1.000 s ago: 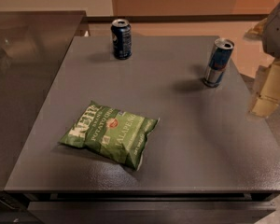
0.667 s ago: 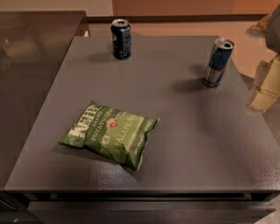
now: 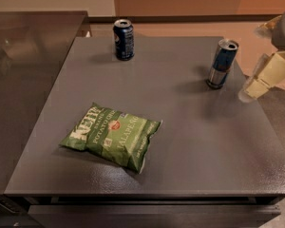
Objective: Move redbull can near pepsi can
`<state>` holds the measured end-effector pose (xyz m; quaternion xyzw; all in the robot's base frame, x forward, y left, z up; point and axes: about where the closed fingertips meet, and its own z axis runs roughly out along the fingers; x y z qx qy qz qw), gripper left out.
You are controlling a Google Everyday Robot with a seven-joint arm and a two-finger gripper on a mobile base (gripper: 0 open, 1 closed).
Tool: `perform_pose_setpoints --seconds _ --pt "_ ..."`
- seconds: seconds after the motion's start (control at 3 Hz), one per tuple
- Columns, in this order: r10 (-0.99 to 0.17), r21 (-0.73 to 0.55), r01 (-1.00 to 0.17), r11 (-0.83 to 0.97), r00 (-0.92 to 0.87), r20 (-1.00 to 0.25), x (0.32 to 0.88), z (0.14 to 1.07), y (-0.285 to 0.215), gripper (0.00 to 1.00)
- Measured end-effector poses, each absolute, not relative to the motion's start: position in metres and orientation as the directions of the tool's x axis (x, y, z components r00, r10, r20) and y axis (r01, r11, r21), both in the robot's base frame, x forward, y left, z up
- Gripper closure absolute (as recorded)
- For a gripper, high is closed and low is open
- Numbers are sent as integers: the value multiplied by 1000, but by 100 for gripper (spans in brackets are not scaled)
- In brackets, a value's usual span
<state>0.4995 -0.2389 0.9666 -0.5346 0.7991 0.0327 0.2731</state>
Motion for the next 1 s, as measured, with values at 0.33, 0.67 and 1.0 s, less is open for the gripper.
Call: perform_pose_setpoints --seconds 0.33,0.67,1.0 --pt "-779 -226 -846 484 -299 -551 530 953 -245 0" --pt "-723 -203 -819 537 -322 -611 557 942 -252 0" --pt "-670 -180 -789 588 -350 -655 583 932 -262 0"
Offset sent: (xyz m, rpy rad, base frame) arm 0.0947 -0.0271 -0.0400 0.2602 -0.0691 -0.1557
